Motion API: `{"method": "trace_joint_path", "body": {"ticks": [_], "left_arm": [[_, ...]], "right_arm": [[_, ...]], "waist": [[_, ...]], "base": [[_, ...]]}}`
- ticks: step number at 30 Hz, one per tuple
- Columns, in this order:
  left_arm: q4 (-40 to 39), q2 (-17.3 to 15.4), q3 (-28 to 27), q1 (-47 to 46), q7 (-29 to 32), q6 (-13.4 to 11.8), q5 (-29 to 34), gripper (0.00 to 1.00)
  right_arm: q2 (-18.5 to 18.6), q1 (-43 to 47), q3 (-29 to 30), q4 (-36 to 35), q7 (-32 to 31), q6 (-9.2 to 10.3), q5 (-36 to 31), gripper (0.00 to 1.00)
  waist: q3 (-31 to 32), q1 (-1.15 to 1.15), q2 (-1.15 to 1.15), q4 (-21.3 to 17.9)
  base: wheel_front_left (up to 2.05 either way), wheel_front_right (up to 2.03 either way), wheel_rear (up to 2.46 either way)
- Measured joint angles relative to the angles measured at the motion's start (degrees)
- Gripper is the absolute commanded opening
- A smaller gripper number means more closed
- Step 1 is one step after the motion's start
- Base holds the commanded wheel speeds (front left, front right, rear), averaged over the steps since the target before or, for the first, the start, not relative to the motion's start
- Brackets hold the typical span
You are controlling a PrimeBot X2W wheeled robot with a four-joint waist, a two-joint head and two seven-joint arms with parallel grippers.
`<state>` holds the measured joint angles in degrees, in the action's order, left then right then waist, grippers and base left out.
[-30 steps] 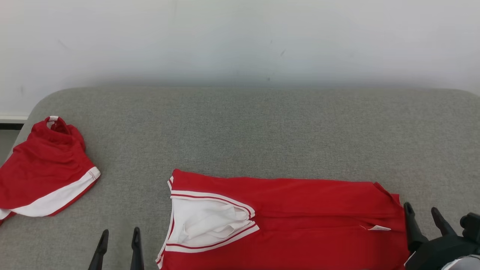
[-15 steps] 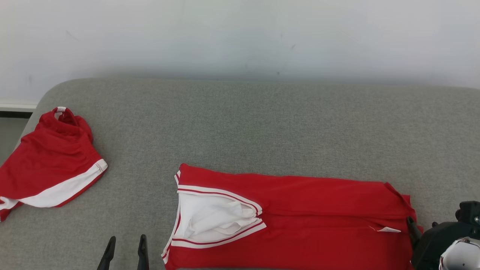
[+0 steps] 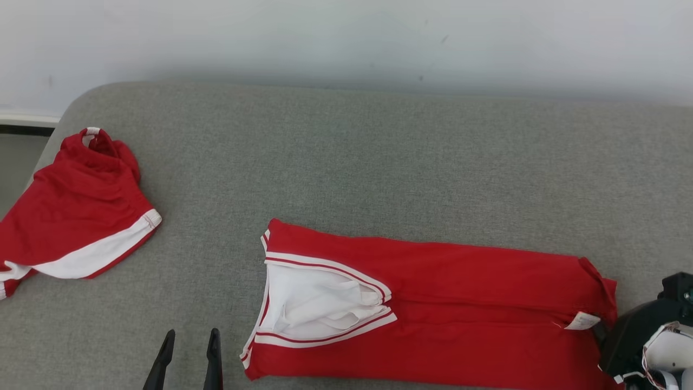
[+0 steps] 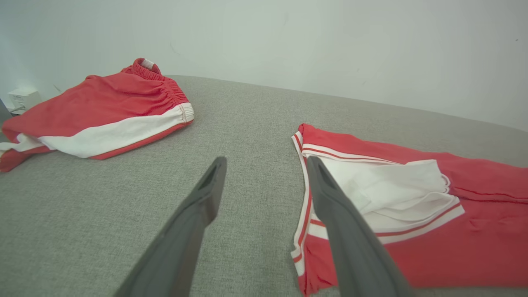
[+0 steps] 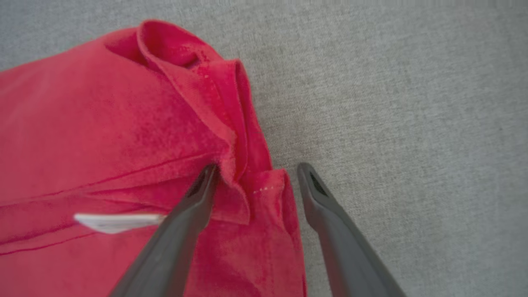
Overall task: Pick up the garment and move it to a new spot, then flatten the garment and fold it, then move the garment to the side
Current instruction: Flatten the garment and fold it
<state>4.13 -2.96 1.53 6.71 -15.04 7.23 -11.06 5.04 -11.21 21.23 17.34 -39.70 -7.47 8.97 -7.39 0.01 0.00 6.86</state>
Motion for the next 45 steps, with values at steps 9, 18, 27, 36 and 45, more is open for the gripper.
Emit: {"method": "trace_joint_path", "body": {"ticks": [9,18,27,36,45], "left_arm": [[0.04,0.01,0.26,-0.85,0.00,0.16,-0.21,1.00],[0.07,0.02,0.21,-1.25,0.00,0.18,-0.86,1.00],[0.09,0.03,0.05,-1.42,-0.01,0.18,-1.25,1.00],[0.12,0.03,0.25,-1.42,0.00,0.18,-1.31,1.00],[-0.03,0.03,0.09,-1.18,0.00,0.18,-1.56,1.00]], "right_arm": [[1.32,-2.68,-2.90,0.43,-3.85,0.11,1.01,0.00],[1.18,-3.96,-0.70,-0.34,-3.18,-0.11,-0.41,0.00],[3.36,-2.69,8.78,-4.76,-2.68,-0.10,-5.11,0.00],[5.31,0.74,10.36,-12.89,-4.16,-0.10,-6.04,0.00],[1.33,4.46,-3.97,-23.76,-8.93,-0.10,-0.76,0.00]], "waist": [[-1.85,0.00,0.00,1.32],[-2.26,0.00,0.00,1.09],[-1.96,0.00,0.00,-0.04],[-0.80,0.00,0.00,-1.05],[0.63,-0.01,0.00,-1.45]], "base": [[0.00,0.00,0.00],[0.00,0.00,0.00],[0.00,0.00,0.00],[0.00,0.00,0.00],[0.00,0.00,0.00]]}}
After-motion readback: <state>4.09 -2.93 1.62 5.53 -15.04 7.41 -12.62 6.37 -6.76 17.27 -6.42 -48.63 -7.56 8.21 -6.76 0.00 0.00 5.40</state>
